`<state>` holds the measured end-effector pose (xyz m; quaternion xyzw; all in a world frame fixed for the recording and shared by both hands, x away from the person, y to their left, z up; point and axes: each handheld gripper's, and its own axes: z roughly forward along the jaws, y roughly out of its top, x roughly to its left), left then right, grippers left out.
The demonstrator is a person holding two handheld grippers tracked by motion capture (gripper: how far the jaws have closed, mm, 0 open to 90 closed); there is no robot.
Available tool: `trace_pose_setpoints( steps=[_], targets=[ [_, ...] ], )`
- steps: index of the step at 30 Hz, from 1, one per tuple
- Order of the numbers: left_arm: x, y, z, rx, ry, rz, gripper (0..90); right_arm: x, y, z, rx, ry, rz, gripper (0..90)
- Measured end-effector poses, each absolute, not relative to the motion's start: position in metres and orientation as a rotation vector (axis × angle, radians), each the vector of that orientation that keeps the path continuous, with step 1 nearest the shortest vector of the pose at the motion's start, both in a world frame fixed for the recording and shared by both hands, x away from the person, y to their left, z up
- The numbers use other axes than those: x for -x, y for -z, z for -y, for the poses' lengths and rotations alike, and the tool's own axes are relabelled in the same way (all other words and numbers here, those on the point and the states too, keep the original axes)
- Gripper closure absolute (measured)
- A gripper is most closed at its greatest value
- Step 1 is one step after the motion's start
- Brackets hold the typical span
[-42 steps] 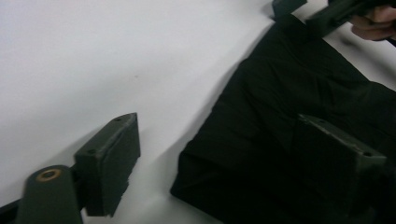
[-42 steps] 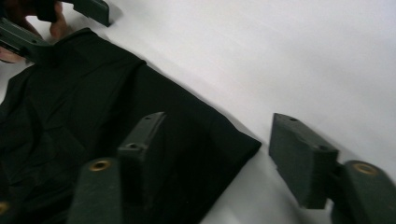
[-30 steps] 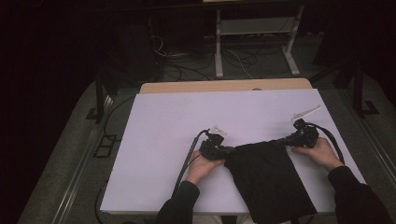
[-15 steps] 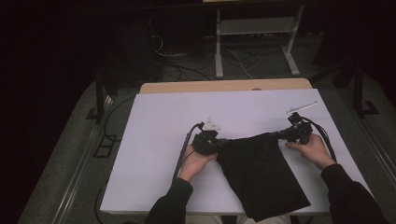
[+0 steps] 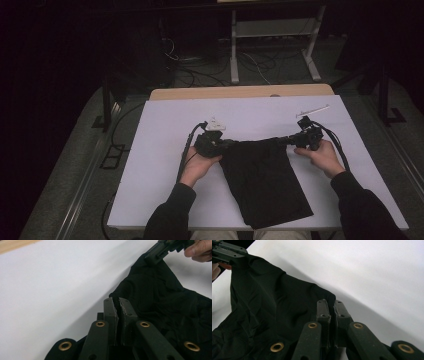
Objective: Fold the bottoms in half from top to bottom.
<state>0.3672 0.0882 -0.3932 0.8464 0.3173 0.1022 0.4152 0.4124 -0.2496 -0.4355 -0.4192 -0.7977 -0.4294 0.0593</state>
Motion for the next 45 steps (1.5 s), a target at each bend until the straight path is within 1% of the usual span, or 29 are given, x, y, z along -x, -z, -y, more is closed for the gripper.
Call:
trace_pose_setpoints(
  steps=[7,19,29,35,45],
  targets=[
    [-0.384,0.386,-0.091,-2.149,-0.294,-0.778,84.4,-0.418,0.430,0.242,1.333,1.330,2.411,83.9],
    [-0.421,0.375,-0.098,-2.126,-0.347,-0.780,84.5,-0.437,0.418,0.229,1.423,1.352,2.438,83.8],
    [-0.452,0.376,-0.109,-2.067,-0.366,-0.829,84.5,-0.461,0.412,0.223,1.461,1.407,2.386,83.9],
    [-0.472,0.379,-0.108,-2.025,-0.394,-0.849,84.5,-0.476,0.407,0.217,1.496,1.408,2.414,83.9],
    [-0.487,0.390,-0.104,-2.001,-0.428,-0.880,84.4,-0.493,0.414,0.219,1.556,1.437,2.408,83.8]
  ],
)
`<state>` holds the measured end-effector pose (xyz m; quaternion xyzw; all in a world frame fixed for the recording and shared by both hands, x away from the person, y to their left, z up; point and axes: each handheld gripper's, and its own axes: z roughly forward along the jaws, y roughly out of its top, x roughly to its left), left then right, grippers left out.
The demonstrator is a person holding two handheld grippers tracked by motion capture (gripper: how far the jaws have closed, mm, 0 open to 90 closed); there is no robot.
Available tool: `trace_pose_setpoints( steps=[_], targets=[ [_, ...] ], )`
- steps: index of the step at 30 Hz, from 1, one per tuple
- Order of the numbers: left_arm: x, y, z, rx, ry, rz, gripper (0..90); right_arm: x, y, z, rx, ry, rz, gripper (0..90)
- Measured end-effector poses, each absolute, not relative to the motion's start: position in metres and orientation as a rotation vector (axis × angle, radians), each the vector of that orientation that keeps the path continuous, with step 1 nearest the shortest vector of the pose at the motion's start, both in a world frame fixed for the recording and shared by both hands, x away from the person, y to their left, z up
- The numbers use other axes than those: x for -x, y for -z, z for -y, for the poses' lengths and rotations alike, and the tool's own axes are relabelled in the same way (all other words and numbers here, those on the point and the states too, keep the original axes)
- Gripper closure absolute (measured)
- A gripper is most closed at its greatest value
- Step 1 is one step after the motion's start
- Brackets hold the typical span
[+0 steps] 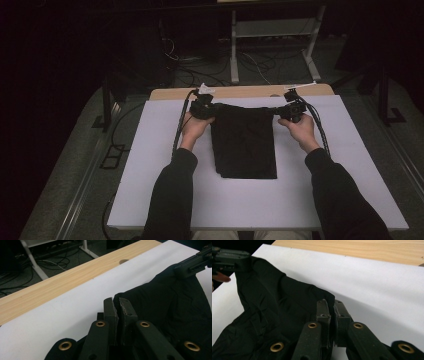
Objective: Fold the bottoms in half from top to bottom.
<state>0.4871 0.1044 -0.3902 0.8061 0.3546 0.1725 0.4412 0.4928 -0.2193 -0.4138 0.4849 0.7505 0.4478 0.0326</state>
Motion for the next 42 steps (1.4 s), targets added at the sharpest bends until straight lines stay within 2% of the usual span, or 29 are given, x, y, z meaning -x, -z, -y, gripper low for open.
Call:
trace_pose_setpoints(
  steps=[14,21,26,30,37,41,42],
  targets=[
    [-0.495,0.400,-0.106,-1.981,-0.508,-0.865,83.9,-0.503,0.418,0.216,-1.560,-1.424,-2.242,83.6],
    [-0.499,0.412,-0.105,-1.983,-0.462,-0.915,81.4,-0.505,0.424,0.213,-1.565,-1.408,-2.256,82.2],
    [-0.499,0.413,-0.110,-1.956,-0.340,-0.988,70.8,-0.502,0.425,0.214,-1.550,-1.386,-2.251,74.9],
    [-0.491,0.407,-0.113,-1.955,-0.424,-0.998,46.6,-0.495,0.425,0.219,-1.535,-1.376,-2.235,64.2],
    [-0.481,0.398,-0.127,-1.874,-0.356,-1.003,19.3,-0.477,0.420,0.229,-1.502,-1.425,-2.250,31.4],
    [-0.470,0.397,-0.135,-1.854,-0.373,-0.995,9.7,-0.466,0.418,0.234,-1.480,-1.426,-2.254,13.1],
    [-0.468,0.398,-0.137,-1.850,-0.366,-1.002,6.7,-0.463,0.417,0.235,-1.475,-1.427,-2.239,12.7]
  ],
)
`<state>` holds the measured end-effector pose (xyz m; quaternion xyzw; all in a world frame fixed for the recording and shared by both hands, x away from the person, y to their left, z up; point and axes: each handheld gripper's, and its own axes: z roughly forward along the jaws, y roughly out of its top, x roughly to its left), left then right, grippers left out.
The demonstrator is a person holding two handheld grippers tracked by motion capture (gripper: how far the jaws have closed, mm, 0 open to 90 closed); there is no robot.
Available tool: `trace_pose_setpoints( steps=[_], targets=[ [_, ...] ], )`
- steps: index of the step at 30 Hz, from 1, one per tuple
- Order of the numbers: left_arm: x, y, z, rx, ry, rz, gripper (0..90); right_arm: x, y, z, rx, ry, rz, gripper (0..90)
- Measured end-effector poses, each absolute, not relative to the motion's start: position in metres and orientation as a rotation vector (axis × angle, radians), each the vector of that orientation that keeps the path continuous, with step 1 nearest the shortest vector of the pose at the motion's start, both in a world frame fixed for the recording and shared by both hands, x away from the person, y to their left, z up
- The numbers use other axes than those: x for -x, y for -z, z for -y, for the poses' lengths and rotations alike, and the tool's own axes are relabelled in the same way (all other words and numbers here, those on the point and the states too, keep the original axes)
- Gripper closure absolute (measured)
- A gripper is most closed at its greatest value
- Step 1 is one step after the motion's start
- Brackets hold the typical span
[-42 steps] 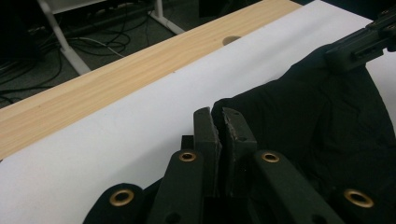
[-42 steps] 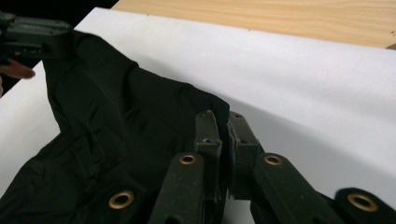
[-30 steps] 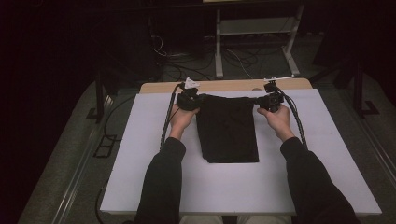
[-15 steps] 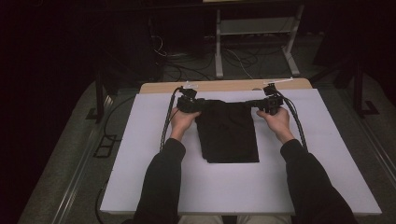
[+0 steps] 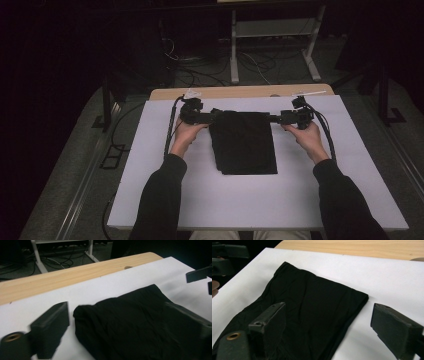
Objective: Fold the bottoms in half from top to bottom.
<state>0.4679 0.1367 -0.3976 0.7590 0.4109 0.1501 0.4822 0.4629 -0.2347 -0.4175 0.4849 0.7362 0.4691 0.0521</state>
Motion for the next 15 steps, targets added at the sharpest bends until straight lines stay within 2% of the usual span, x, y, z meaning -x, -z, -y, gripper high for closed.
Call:
trace_pose_setpoints(
  steps=[2,4,15],
  targets=[
    [-0.463,0.400,-0.140,-1.871,-0.349,-0.998,1.1,-0.457,0.416,0.237,-1.460,-1.431,-2.221,9.2],
    [-0.458,0.403,-0.143,-1.887,-0.347,-0.995,0.0,-0.451,0.414,0.240,-1.460,-1.435,-2.204,2.0],
    [-0.435,0.406,-0.157,-1.901,-0.355,-0.987,0.0,-0.425,0.407,0.252,-1.410,-1.408,-2.234,0.9]
  ],
)
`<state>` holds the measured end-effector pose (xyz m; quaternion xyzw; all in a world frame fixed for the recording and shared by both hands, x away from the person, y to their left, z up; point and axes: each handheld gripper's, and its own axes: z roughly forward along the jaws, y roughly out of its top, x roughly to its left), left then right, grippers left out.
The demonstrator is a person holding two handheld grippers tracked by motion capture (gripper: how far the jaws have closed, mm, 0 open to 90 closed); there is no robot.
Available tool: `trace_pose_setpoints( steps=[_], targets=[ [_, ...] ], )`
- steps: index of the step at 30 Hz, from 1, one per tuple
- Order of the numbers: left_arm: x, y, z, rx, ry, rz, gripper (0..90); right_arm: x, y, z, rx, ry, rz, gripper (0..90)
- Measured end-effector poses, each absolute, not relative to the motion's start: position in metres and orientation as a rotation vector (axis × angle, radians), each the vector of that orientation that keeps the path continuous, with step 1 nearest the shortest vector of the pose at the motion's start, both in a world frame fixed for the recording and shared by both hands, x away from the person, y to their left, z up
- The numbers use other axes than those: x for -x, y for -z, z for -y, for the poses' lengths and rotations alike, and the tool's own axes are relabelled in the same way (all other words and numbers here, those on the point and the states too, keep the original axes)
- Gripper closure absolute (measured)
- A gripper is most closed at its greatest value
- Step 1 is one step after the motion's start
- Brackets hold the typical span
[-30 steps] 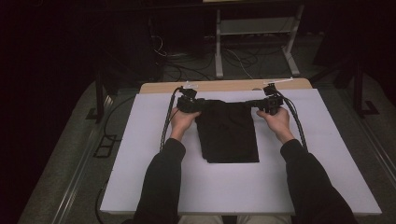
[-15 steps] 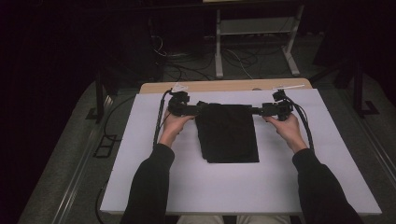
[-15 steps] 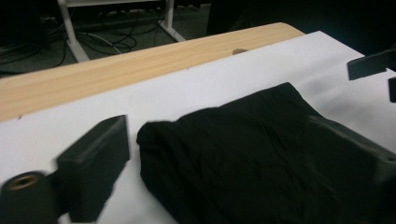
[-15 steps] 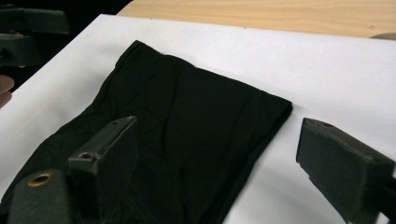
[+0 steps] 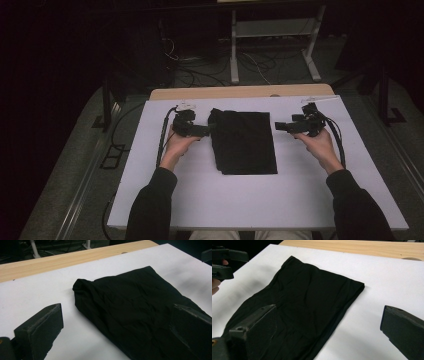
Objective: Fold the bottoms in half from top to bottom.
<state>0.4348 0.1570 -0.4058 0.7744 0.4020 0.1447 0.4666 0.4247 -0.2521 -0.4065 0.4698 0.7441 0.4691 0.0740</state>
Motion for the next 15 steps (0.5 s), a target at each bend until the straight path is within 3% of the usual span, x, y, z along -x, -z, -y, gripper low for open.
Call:
trace_pose_setpoints(
  steps=[15],
  targets=[
    [-0.394,0.395,-0.165,-1.887,-0.390,-0.924,0.0,-0.386,0.411,0.268,-1.420,-1.378,-2.227,0.9]
  ],
)
